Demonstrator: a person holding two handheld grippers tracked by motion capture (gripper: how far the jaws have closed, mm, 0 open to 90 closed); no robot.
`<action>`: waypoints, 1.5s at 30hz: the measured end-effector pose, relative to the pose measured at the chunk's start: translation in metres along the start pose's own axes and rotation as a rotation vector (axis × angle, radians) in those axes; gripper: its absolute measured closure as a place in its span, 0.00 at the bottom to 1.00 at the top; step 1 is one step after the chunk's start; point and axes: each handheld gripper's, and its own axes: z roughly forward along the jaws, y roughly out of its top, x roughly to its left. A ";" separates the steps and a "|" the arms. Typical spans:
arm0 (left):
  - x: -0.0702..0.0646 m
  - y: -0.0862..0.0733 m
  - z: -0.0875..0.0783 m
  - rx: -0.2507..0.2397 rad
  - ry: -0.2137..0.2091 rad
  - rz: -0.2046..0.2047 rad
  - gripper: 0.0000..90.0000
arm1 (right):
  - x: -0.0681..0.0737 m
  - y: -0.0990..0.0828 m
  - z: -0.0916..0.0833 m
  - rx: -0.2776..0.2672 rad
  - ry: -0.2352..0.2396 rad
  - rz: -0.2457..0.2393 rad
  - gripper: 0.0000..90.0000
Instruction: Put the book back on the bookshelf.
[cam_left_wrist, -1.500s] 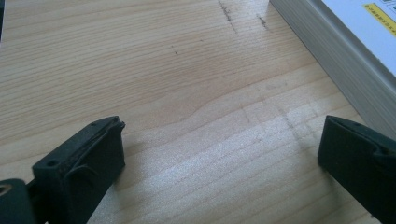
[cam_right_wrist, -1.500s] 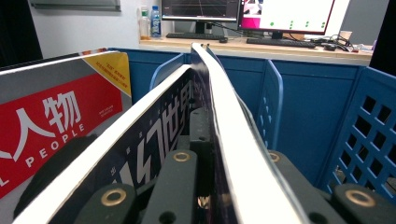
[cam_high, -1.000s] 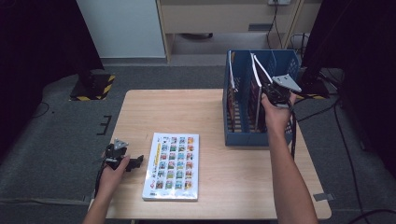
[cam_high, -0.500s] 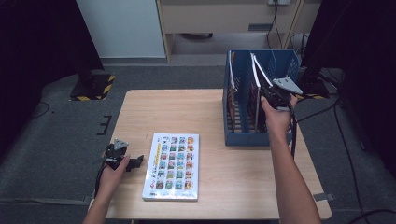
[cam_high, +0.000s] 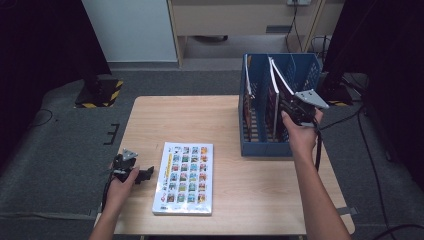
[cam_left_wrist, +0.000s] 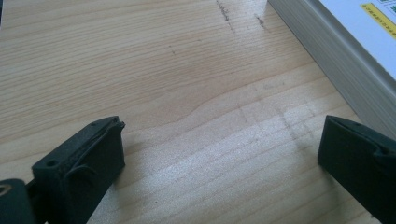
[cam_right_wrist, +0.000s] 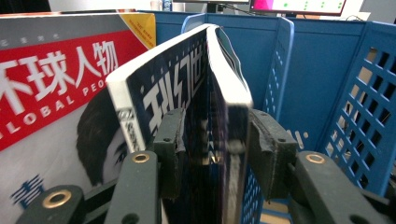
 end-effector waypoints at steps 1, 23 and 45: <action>0.000 0.000 0.000 0.000 0.000 0.000 0.00 | -0.001 -0.001 -0.002 0.005 0.004 0.000 0.65; -0.001 0.000 0.001 0.000 -0.001 0.000 0.00 | 0.003 -0.017 -0.032 0.013 0.072 -0.011 0.65; -0.001 0.001 0.001 0.001 0.000 -0.002 0.00 | 0.016 -0.025 -0.030 0.035 0.123 -0.022 0.46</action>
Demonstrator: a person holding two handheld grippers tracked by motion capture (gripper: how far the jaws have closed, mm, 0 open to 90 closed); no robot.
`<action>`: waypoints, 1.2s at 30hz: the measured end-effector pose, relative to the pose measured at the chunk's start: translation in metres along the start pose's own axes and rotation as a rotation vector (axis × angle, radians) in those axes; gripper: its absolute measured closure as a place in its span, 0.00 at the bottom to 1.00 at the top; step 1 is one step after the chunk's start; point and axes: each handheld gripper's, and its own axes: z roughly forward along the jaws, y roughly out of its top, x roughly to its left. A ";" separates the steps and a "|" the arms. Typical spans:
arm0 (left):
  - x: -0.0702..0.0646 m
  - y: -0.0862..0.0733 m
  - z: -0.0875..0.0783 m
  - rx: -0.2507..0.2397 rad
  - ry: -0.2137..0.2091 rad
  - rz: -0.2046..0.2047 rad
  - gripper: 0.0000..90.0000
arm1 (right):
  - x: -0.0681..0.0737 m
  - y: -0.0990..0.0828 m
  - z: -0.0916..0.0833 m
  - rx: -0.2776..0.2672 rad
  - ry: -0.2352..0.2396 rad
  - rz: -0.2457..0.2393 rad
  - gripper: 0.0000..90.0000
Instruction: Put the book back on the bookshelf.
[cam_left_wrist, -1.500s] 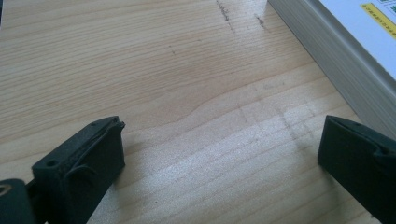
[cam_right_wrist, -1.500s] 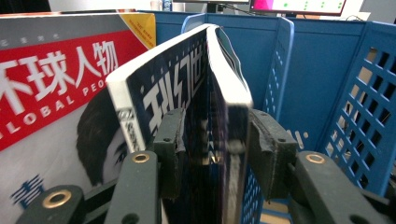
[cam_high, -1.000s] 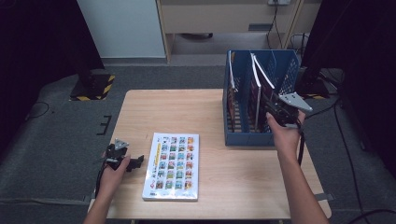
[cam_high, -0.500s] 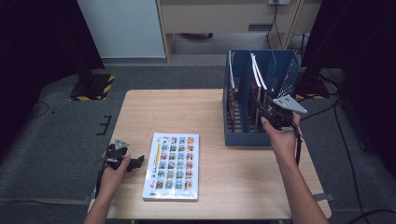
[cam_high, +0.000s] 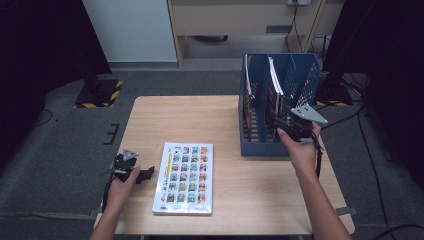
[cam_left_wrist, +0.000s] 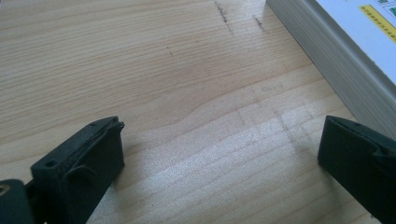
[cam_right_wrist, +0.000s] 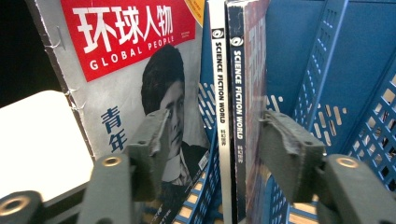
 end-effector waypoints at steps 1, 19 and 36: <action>0.000 0.000 0.000 0.000 0.000 -0.001 0.00 | 0.001 -0.001 -0.002 -0.008 0.006 0.001 0.44; 0.000 0.000 0.000 0.001 -0.002 0.000 0.00 | 0.032 -0.029 -0.028 -0.015 0.073 0.018 0.23; -0.002 0.001 -0.006 -0.030 -0.031 -0.028 0.06 | 0.097 -0.064 -0.023 0.065 0.218 -0.023 0.18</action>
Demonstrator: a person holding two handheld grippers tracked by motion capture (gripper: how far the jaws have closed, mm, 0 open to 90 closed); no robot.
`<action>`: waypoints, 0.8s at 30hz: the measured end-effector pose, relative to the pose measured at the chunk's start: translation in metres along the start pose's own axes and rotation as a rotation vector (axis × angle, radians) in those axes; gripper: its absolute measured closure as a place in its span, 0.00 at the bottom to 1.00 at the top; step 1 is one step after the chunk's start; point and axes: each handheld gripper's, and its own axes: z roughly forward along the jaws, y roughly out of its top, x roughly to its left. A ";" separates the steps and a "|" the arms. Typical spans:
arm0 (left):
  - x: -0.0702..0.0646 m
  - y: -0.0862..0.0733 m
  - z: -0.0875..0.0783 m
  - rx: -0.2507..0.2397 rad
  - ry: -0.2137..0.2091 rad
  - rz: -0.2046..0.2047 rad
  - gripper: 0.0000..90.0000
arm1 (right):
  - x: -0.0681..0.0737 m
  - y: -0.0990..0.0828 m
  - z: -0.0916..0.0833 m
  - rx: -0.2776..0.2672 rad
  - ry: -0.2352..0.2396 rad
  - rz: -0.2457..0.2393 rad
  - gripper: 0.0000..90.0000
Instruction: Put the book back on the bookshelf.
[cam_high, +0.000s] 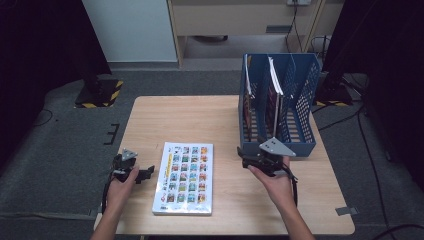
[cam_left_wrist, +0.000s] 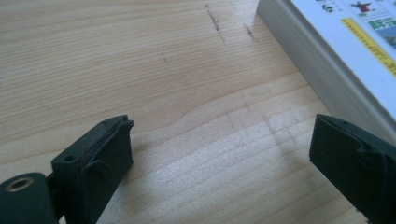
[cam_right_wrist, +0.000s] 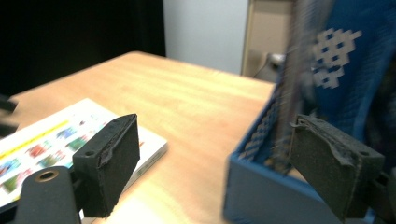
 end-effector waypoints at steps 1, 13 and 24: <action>0.000 0.000 -0.002 0.003 -0.004 0.003 0.06 | 0.005 -0.002 0.002 0.012 0.011 -0.005 0.18; -0.029 0.007 -0.014 -0.040 -0.144 0.028 0.09 | 0.039 -0.015 0.026 0.110 0.119 -0.072 0.16; -0.049 0.005 -0.009 0.004 -0.207 0.037 0.13 | 0.053 -0.021 0.039 0.165 0.176 -0.092 0.15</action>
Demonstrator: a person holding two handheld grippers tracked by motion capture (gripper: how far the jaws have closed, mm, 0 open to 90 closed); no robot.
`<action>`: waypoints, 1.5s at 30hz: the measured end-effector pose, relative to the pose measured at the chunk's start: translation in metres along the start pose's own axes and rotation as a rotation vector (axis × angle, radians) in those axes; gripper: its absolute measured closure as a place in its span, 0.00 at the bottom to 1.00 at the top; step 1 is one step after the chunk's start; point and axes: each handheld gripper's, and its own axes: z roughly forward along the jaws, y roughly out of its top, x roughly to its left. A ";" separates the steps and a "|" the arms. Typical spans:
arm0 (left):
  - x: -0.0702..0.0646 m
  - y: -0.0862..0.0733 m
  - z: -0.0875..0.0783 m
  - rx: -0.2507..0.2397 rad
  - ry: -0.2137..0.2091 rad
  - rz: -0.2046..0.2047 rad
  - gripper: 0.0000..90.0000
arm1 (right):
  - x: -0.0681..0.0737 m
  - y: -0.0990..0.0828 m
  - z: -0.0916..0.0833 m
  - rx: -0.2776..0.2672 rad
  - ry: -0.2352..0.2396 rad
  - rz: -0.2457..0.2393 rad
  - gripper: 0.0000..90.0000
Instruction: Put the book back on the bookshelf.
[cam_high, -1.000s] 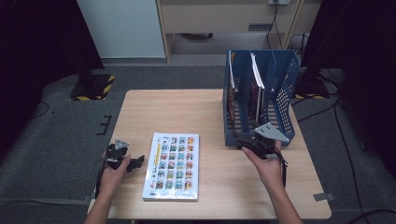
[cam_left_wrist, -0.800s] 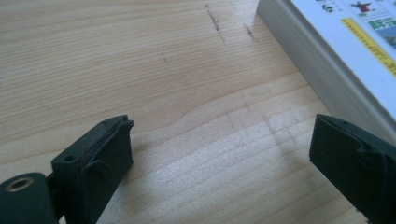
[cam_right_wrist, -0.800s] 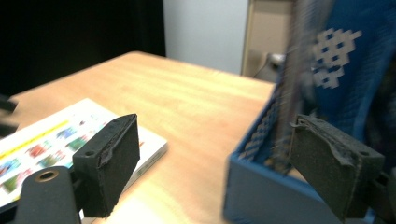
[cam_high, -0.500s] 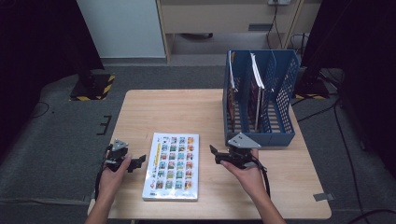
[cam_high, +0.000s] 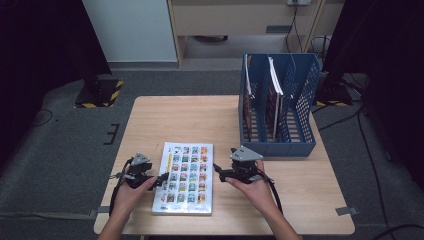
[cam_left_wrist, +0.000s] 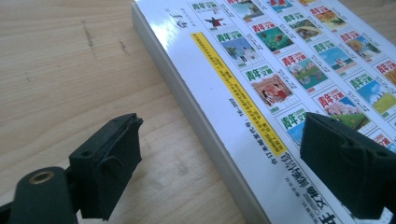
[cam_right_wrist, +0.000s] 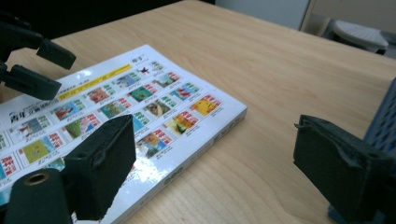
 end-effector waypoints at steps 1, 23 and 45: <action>0.000 -0.001 0.001 0.007 -0.002 -0.006 0.13 | 0.001 -0.001 0.002 0.010 0.006 -0.003 0.14; -0.005 0.000 0.009 0.018 -0.093 -0.047 0.29 | 0.004 -0.005 0.006 0.068 0.099 -0.005 0.38; -0.002 0.006 0.013 0.004 -0.068 -0.056 0.36 | 0.021 -0.022 0.049 0.222 0.158 0.030 0.33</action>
